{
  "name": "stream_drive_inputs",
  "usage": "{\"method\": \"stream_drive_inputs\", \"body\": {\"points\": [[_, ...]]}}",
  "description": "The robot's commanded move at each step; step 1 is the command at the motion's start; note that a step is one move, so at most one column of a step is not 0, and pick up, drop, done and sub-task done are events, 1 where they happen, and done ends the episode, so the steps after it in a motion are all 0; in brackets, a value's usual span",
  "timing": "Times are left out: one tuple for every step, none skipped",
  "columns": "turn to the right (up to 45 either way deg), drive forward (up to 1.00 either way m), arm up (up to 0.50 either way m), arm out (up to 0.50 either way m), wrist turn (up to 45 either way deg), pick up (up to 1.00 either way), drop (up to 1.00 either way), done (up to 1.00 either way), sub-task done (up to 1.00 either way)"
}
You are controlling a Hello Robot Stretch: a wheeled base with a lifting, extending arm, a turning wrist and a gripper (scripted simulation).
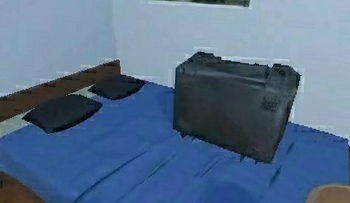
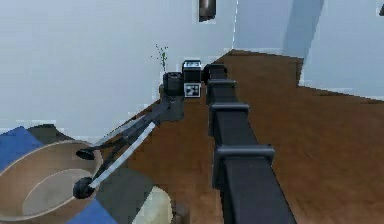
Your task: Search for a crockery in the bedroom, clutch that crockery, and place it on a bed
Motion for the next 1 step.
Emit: {"method": "stream_drive_inputs", "body": {"points": [[-45.0,0.00,0.00,0.00,0.0,0.00,0.00,0.00,0.00]]}}
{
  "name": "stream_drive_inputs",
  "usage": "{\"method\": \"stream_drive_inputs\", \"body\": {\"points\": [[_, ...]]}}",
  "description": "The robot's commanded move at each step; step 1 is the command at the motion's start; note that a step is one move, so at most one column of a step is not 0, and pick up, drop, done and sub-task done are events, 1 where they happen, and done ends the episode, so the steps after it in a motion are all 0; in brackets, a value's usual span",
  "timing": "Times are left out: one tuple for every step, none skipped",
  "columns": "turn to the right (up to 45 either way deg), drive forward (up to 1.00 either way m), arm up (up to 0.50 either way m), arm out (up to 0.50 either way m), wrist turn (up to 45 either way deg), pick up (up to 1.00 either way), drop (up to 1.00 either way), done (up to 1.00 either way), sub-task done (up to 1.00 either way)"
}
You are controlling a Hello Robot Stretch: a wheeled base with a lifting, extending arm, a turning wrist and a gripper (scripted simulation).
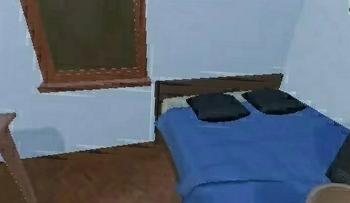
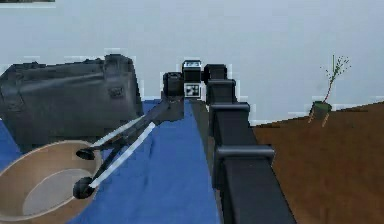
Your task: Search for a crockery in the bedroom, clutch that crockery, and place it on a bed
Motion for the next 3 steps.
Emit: {"method": "stream_drive_inputs", "body": {"points": [[-45.0,0.00,0.00,0.00,0.0,0.00,0.00,0.00,0.00],[-45.0,0.00,0.00,0.00,0.0,0.00,0.00,0.00,0.00],[-12.0,0.00,0.00,0.00,0.0,0.00,0.00,0.00,0.00]]}}
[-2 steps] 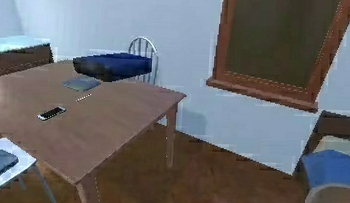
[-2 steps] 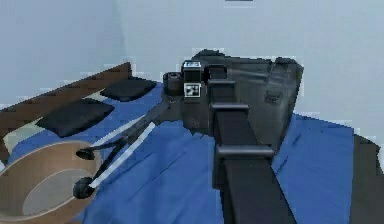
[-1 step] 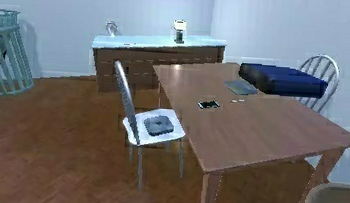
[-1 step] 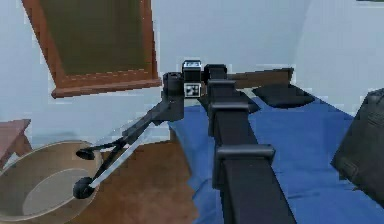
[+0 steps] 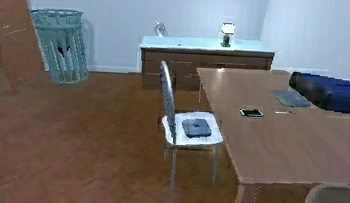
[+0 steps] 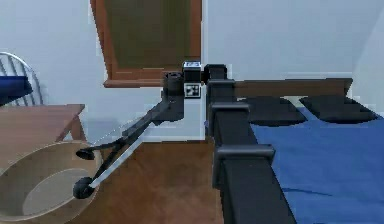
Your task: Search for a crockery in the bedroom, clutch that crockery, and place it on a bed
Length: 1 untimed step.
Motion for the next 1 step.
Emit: {"method": "stream_drive_inputs", "body": {"points": [[45.0,0.00,0.00,0.00,0.0,0.00,0.00,0.00,0.00]]}}
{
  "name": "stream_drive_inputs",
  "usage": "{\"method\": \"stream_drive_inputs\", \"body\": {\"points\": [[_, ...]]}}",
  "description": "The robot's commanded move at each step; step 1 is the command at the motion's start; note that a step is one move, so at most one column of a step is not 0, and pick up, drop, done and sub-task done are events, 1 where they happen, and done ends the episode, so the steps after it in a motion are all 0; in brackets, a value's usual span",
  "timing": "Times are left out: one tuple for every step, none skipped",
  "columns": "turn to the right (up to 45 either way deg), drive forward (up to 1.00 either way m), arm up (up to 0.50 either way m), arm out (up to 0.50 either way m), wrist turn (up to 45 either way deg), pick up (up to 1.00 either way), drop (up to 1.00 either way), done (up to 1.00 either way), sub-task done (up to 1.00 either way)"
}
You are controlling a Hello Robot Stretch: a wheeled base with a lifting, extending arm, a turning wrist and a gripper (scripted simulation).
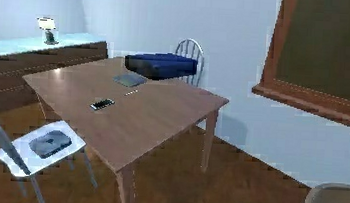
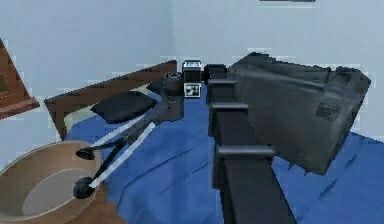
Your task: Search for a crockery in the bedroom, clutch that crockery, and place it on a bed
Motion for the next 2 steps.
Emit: {"method": "stream_drive_inputs", "body": {"points": [[45.0,0.00,0.00,0.00,0.0,0.00,0.00,0.00,0.00],[45.0,0.00,0.00,0.00,0.0,0.00,0.00,0.00,0.00]]}}
